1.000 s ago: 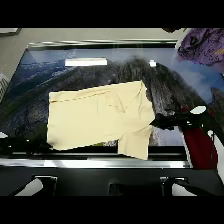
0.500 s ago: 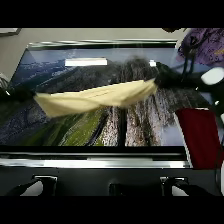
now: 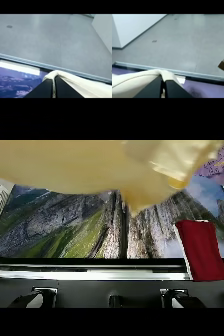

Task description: Fold the clothes and pants, and hang the long-sleeved shirts on hangers.

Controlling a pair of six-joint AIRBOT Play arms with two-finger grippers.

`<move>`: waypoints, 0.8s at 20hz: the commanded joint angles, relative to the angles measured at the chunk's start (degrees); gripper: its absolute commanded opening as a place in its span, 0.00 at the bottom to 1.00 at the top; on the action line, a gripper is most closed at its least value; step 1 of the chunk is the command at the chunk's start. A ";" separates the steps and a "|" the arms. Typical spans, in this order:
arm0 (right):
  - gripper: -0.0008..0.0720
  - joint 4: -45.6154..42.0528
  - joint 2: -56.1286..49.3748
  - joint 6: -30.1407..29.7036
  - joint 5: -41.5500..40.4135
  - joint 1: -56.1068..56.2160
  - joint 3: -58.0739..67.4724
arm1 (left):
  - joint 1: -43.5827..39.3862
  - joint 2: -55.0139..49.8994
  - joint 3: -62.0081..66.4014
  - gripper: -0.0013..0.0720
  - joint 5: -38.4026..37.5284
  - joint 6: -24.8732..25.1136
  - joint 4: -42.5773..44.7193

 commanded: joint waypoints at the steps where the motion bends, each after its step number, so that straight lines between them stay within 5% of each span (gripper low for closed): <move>1: 0.04 -7.30 8.04 5.14 4.02 0.07 1.62 | -0.09 7.13 -0.66 0.03 -3.65 -7.23 10.69; 6: 0.04 -7.91 4.55 10.05 9.07 0.07 0.46 | -0.11 4.09 -3.52 0.03 -9.18 -6.40 12.22; 9: 0.04 -7.04 -3.78 11.23 14.10 0.07 -4.33 | -0.46 -2.97 -9.29 0.03 -12.50 -0.96 7.26; 16: 0.04 -7.06 -33.16 12.35 12.09 0.07 -9.99 | -4.76 -32.54 -16.61 0.03 -5.16 5.07 6.93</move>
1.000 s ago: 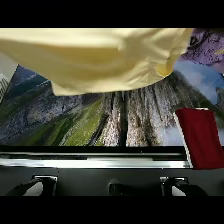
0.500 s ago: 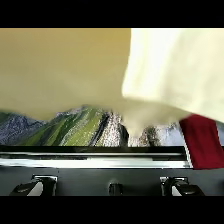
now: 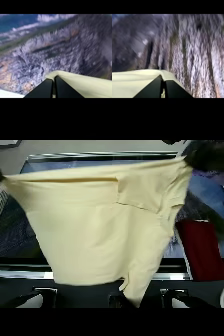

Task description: Fold the clothes and pants, and hang the long-sleeved shirts on hangers.

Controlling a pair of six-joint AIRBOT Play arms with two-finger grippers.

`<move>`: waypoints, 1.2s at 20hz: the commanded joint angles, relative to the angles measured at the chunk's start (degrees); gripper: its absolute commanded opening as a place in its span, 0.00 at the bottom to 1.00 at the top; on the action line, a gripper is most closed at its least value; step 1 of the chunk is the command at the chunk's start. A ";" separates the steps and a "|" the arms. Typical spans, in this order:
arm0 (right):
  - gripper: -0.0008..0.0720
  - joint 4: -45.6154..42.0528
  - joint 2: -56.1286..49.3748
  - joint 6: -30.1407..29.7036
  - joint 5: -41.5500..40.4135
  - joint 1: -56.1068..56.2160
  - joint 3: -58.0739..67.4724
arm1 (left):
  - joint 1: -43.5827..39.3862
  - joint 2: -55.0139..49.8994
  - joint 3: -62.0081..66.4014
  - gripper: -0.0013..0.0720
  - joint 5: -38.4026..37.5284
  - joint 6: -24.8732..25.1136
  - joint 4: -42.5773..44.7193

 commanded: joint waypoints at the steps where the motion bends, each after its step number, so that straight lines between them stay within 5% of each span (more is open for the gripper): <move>1: 0.04 0.22 -15.19 0.59 -3.58 0.02 -1.16 | -1.79 -15.76 -1.62 0.03 5.92 2.23 -0.46; 6: 0.04 0.17 -28.55 0.59 -14.91 0.02 -1.14 | -2.62 -31.08 -0.83 0.03 16.98 2.21 -0.22; 9: 0.04 -0.63 -31.08 0.59 -15.10 0.02 -1.14 | -2.49 -33.94 -0.39 0.03 17.90 2.23 -0.22; 18: 0.04 -7.85 -31.12 0.76 1.33 0.02 -1.14 | -2.89 -33.42 -0.42 0.04 -6.93 -2.16 -1.46; 24: 0.04 -7.98 -32.52 0.76 3.15 0.02 -1.16 | -5.16 -33.44 -2.80 0.04 -10.82 -2.80 -1.84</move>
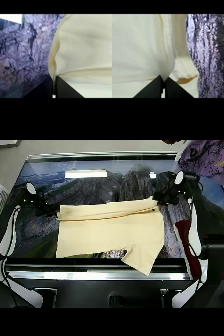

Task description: Fold the clothes and pants, and hang the long-sleeved shirts on hangers.

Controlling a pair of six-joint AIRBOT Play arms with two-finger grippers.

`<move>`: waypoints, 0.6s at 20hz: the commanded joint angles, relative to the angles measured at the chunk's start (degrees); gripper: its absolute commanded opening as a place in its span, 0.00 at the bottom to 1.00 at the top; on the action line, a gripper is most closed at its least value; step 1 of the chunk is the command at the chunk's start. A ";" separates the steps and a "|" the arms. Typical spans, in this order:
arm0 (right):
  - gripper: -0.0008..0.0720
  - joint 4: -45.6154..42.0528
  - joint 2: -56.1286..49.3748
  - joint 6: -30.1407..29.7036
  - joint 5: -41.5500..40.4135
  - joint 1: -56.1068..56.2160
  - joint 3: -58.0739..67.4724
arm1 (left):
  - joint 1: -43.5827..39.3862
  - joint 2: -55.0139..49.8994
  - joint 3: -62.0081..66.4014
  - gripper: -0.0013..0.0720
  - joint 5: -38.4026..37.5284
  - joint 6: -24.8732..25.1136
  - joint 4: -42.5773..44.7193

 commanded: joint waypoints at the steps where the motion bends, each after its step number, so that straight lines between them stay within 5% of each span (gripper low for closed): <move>1: 0.04 -0.33 -1.14 -0.04 2.36 0.02 -0.02 | -1.11 -0.04 -2.05 0.04 -3.48 -1.07 -0.48; 8: 0.05 -0.17 -3.78 -0.04 3.45 0.02 -0.02 | -1.11 -1.11 -3.87 0.05 -2.80 -1.14 -0.46; 10: 0.05 0.46 -4.57 -0.04 4.31 0.02 -0.02 | -1.11 -1.18 -3.85 0.23 -1.55 -2.89 -0.46; 12: 0.25 1.81 -5.11 -0.09 5.66 0.02 -0.02 | -1.11 -1.05 -3.74 0.28 -1.11 -3.67 -0.50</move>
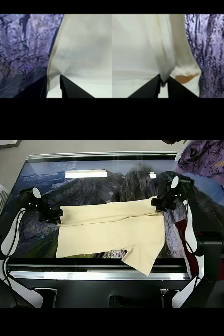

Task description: Fold the clothes and pants, and hang the long-sleeved shirts on hangers.

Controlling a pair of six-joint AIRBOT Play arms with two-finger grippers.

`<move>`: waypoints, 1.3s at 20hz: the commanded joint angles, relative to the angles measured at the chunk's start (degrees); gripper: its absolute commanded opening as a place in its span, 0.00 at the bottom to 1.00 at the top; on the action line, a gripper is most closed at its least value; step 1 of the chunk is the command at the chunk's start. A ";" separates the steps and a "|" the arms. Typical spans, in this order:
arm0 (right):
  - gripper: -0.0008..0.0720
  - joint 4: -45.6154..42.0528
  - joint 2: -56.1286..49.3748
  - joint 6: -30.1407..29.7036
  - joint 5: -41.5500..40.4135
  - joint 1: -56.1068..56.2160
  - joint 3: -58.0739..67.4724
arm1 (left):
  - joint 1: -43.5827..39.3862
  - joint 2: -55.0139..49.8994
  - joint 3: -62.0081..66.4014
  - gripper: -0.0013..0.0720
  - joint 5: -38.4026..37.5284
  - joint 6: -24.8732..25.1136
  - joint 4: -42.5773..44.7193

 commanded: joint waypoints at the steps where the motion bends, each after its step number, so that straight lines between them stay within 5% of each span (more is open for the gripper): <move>1: 0.43 2.47 -0.87 -0.24 2.16 0.04 0.00 | -0.02 0.35 -0.02 0.37 0.83 -1.29 -0.31; 2: 0.58 3.65 -0.50 -1.29 3.10 0.02 0.00 | 0.15 1.16 0.00 0.75 0.68 -1.29 -0.31; 3: 0.65 4.15 0.28 -3.28 4.13 -0.04 0.00 | 0.70 2.40 0.22 0.97 0.63 -1.29 -0.28; 8: 0.67 14.05 11.80 -10.12 6.97 -10.27 -6.82 | 8.11 15.04 -2.75 0.97 -0.04 1.55 0.66; 12: 0.67 25.83 28.41 -16.50 2.82 -22.08 -38.10 | 17.40 29.73 -22.77 0.97 3.93 2.16 -2.25; 16: 0.67 28.04 41.51 -20.24 -2.29 -24.06 -63.47 | 24.46 41.40 -41.35 0.97 11.82 4.66 -18.75; 26: 0.67 32.33 45.59 -23.06 -9.27 -24.06 -81.33 | 24.92 44.06 -50.80 0.96 12.31 6.05 -24.81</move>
